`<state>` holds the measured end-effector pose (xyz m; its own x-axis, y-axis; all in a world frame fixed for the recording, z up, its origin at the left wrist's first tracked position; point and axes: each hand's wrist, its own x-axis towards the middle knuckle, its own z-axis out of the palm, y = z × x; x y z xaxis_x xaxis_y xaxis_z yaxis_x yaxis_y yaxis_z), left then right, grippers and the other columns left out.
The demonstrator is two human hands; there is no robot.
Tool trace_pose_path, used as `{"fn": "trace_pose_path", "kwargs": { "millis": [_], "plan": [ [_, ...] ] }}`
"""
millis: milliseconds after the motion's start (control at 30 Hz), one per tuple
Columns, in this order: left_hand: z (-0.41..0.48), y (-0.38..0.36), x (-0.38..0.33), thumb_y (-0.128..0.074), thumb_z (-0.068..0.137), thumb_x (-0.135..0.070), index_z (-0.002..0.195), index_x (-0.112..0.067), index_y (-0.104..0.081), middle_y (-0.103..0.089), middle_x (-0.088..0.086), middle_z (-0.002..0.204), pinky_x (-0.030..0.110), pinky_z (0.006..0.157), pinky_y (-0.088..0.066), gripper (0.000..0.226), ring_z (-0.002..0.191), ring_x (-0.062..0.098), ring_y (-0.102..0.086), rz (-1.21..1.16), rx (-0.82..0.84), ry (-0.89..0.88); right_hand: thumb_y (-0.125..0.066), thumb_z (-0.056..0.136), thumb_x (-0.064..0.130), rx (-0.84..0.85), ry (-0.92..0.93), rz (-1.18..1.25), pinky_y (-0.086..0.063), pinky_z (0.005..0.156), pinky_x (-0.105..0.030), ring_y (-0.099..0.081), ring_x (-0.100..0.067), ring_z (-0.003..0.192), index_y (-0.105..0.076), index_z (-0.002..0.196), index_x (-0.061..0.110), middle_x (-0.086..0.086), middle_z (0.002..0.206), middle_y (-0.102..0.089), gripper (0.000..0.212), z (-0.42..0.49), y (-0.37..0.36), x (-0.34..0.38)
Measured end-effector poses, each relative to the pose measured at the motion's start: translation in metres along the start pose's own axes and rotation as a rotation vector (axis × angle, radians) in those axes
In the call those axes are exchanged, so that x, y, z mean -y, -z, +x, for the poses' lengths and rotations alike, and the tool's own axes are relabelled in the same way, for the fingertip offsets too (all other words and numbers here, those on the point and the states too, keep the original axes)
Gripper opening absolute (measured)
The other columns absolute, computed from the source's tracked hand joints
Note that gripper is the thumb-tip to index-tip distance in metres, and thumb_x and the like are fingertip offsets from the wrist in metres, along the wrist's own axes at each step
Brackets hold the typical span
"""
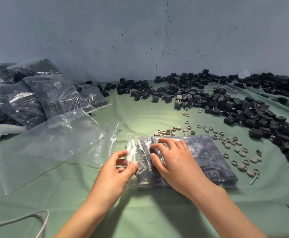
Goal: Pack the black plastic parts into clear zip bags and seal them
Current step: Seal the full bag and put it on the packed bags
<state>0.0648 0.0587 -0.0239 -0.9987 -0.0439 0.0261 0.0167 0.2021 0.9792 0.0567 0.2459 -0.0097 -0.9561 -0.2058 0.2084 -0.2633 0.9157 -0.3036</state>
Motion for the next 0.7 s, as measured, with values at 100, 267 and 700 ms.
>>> {"fn": "trace_pose_path", "kwargs": {
  "millis": [100,267,700],
  "plan": [
    [-0.002,-0.001,0.000,-0.074,0.086,-0.013,0.101,-0.028,-0.061,-0.070,-0.013,0.071,0.005,0.061,-0.045,0.025,0.067,-0.004,-0.067,0.001,-0.021,-0.005,-0.029,0.103,0.054,0.013,0.044,-0.021,-0.011,0.122,-0.043,-0.032,-0.014,0.139,-0.048,0.139,0.035,0.010,0.145,-0.041,0.045,-0.002,-0.002,0.006],
    [-0.005,-0.003,0.001,-0.069,0.090,-0.012,0.095,-0.017,-0.064,-0.074,0.006,0.086,0.010,0.065,-0.049,0.009,0.077,0.010,-0.068,-0.026,-0.059,0.014,-0.011,0.094,0.069,0.051,0.133,-0.111,-0.001,0.125,-0.046,-0.027,-0.015,0.143,-0.041,0.143,0.035,0.009,0.147,-0.038,0.066,-0.006,-0.008,0.012],
    [0.027,0.012,-0.009,-0.052,0.100,-0.030,0.096,-0.024,-0.057,-0.071,-0.005,0.088,0.024,0.062,-0.046,0.009,0.064,0.002,-0.064,0.049,-0.118,0.040,-0.044,0.085,0.074,-0.084,0.259,-0.368,-0.026,0.117,-0.059,-0.045,-0.033,0.141,-0.046,0.149,0.014,-0.010,0.152,-0.048,0.088,-0.025,-0.037,0.026]
  ]
}}
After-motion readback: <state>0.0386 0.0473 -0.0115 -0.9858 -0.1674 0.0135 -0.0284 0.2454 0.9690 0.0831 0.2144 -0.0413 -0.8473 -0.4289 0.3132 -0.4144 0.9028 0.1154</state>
